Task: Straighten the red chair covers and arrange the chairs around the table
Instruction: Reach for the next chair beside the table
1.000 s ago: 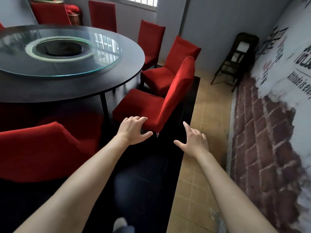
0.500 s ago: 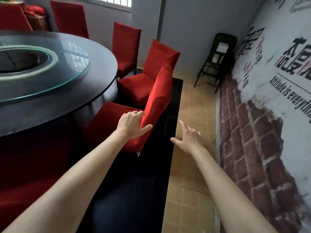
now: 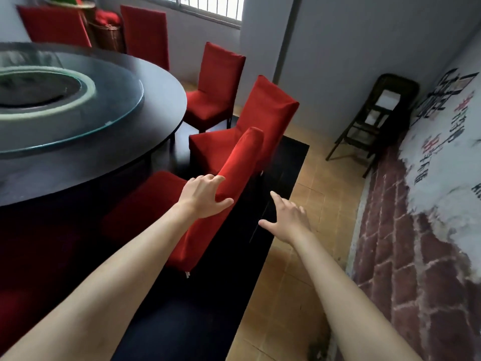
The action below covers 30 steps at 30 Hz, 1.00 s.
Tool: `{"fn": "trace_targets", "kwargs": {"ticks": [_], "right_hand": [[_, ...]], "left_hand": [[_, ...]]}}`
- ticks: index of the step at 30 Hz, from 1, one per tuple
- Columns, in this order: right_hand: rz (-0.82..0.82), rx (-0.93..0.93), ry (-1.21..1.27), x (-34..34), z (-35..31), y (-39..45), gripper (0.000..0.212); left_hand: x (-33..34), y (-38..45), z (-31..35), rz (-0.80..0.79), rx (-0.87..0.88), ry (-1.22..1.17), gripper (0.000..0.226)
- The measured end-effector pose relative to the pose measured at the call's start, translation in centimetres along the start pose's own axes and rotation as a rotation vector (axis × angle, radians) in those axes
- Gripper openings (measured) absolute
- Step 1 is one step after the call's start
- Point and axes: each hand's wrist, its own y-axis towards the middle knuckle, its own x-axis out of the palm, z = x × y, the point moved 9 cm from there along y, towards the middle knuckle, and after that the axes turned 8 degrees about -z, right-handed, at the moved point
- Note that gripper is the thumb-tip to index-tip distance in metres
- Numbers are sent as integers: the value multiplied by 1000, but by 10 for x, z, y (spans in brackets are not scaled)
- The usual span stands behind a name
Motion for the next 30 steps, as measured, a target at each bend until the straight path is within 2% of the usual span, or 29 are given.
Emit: {"fn": "trace_targets", "kwargs": {"ticks": [9,21,30], "right_hand": [[-25,-283,-141,-30,22,118,93],[-6,-570,-276,-60,-7,243,98],[-110,-764,-380,-50,-31,308,109]], "left_hand": [[17,59,13,51,-223,48,71],[37,126,-10,53,-448,29,75],[50,149,-26,34,-615,-35,77]]}}
